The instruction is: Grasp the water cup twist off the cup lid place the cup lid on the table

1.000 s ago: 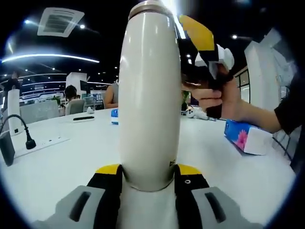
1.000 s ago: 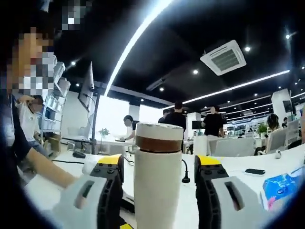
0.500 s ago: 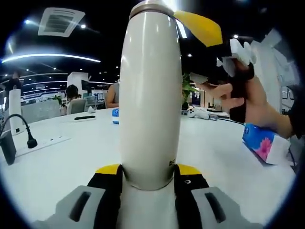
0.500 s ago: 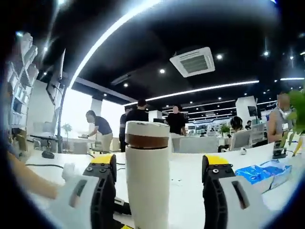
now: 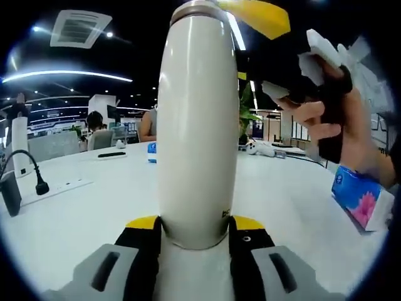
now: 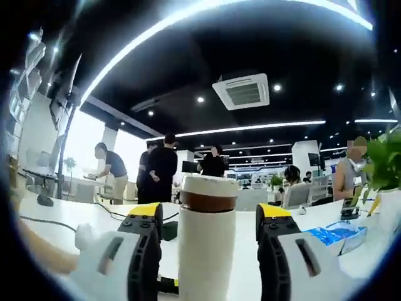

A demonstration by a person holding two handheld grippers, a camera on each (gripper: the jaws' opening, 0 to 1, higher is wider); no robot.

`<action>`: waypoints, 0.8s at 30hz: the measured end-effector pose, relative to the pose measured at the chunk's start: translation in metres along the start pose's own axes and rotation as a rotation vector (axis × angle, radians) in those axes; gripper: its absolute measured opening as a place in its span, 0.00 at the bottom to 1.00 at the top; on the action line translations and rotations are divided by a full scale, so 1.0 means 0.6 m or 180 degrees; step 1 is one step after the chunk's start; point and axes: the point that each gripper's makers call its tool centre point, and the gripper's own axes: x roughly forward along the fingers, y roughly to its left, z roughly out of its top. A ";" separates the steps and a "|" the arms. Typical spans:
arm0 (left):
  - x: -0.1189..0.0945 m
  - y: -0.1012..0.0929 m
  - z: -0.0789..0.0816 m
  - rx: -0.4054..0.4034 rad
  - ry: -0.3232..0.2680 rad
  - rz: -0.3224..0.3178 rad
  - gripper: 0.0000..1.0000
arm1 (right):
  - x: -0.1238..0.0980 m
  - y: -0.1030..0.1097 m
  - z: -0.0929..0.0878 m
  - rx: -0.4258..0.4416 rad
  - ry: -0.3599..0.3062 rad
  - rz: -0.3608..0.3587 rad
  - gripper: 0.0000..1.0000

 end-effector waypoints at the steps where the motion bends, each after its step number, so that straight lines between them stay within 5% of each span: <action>1: 0.000 0.000 0.000 0.0001 -0.0001 0.0001 0.44 | 0.001 0.002 0.005 -0.0033 -0.0025 -0.0010 0.61; 12: 0.001 0.004 0.000 -0.0001 0.0002 -0.0003 0.44 | 0.039 -0.017 0.007 0.0119 -0.0056 -0.0159 0.55; 16: 0.001 0.007 0.000 0.0000 0.0005 -0.0008 0.44 | 0.046 -0.006 0.009 0.0156 -0.0104 0.0005 0.46; 24: 0.003 0.010 0.001 0.0002 0.0005 -0.0011 0.44 | 0.051 -0.011 0.011 0.0203 -0.0107 0.0083 0.46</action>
